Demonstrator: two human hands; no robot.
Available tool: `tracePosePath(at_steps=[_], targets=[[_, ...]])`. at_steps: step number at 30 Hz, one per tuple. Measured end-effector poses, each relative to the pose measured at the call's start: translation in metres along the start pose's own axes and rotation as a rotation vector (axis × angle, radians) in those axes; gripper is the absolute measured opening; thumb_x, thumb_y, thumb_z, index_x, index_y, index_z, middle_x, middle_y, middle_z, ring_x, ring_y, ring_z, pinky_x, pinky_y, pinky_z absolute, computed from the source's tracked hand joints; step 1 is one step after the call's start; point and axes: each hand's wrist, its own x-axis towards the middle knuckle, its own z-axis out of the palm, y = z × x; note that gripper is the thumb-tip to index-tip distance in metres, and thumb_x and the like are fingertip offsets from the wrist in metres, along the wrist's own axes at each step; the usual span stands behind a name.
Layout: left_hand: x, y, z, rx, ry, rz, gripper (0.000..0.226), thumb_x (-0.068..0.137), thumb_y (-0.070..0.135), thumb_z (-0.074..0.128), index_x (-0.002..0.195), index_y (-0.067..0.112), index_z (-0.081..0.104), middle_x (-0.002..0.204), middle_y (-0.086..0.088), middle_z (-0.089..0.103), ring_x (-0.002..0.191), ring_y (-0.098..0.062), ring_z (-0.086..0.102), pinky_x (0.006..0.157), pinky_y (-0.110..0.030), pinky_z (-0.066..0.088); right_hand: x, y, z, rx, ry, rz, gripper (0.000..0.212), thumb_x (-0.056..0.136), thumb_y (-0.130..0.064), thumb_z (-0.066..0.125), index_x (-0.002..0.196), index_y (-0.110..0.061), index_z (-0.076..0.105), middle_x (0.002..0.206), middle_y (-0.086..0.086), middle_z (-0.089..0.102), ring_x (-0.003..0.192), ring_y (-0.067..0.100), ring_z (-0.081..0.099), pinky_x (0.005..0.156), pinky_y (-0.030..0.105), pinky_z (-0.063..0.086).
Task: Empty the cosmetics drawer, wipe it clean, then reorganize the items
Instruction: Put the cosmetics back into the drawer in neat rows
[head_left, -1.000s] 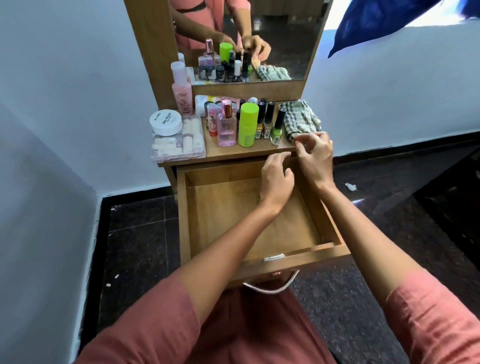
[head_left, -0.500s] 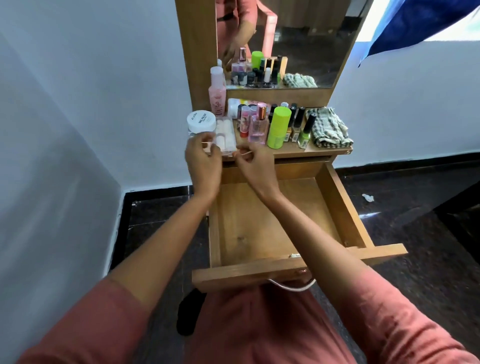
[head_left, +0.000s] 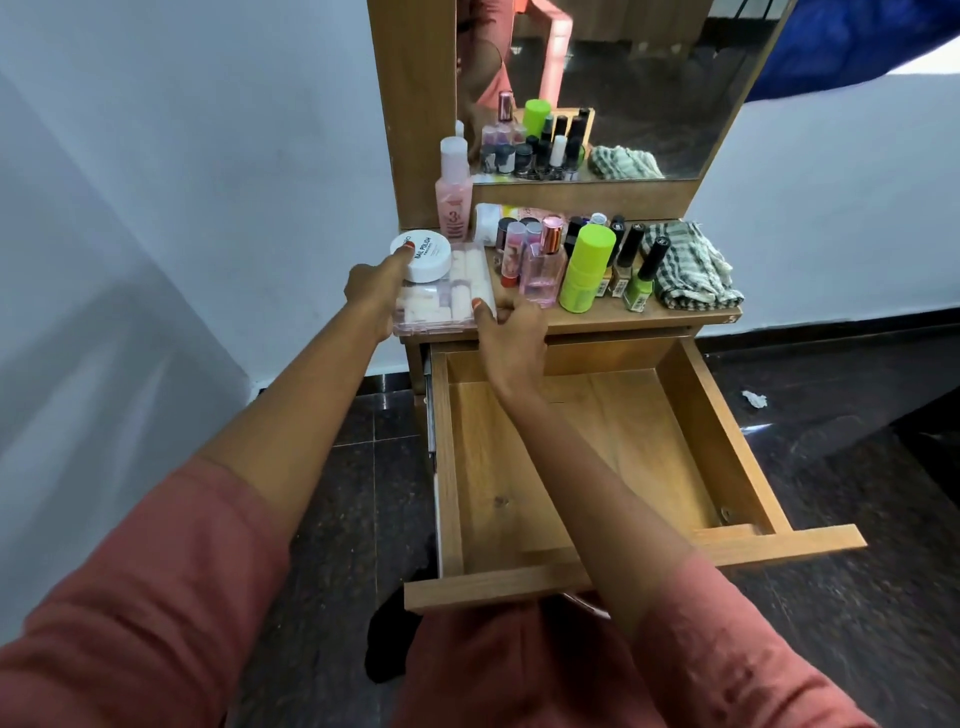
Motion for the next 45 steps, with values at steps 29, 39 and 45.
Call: tracePosePath(at_steps=[29, 39, 45], targets=[[-0.089, -0.055, -0.012, -0.120, -0.140, -0.074, 0.038, 0.086, 0.025, 0.063, 0.117, 0.003, 0.055, 0.106, -0.007, 0.062, 0.072, -0.011, 0.056, 0.059, -0.024, 0.047, -0.052, 0.039, -0.085, 0.121, -0.200, 0.192, 0.021, 0.080, -0.024, 0.070, 0.089, -0.012, 0.056, 0.095, 0.009, 0.062, 0.069, 0.017, 0.064, 0.059, 0.027, 0.055], [-0.105, -0.101, 0.016, 0.318, -0.205, 0.126, 0.042, 0.090, 0.030, 0.056, 0.119, 0.000, 0.054, 0.124, -0.013, 0.060, 0.100, -0.019, 0.062, 0.069, -0.023, 0.051, -0.048, 0.083, -0.112, -0.072, -0.337, 0.339, 0.031, 0.083, -0.013, 0.065, 0.107, 0.007, 0.062, 0.100, 0.017, 0.066, 0.095, 0.028, 0.063, 0.086, 0.038, 0.053], [-0.103, -0.108, 0.040, 0.578, -0.153, 0.261, 0.043, 0.094, 0.024, 0.049, 0.129, -0.002, 0.049, 0.132, -0.016, 0.054, 0.115, -0.026, 0.056, 0.081, -0.025, 0.047, -0.031, 0.096, -0.105, -0.178, -0.380, 0.426, 0.024, 0.082, -0.008, 0.066, 0.099, 0.008, 0.062, 0.094, 0.019, 0.061, 0.080, 0.025, 0.060, 0.067, 0.031, 0.054]])
